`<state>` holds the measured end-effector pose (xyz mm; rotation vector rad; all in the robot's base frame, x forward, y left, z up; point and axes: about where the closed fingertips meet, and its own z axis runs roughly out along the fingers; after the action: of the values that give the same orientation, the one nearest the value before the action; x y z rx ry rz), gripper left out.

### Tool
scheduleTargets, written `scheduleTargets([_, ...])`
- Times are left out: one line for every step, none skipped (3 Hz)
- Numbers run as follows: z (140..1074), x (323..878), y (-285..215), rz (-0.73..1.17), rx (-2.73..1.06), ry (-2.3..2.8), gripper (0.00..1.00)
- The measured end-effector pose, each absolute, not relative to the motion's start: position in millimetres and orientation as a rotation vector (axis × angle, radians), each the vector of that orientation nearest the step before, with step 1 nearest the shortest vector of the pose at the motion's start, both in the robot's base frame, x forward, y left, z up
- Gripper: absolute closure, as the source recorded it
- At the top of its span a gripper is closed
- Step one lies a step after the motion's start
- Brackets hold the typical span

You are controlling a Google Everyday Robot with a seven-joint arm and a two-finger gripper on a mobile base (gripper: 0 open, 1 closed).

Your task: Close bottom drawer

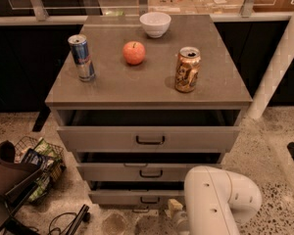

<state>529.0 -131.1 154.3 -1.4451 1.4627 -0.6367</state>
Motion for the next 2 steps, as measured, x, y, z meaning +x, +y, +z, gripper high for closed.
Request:
scheduleTargets([151.6, 555.6, -102.7, -0.591, -1.466, 1.412, 1.00])
scheduleTargets([151.5, 552.1, -102.5, -0.591, -1.466, 1.411, 1.00])
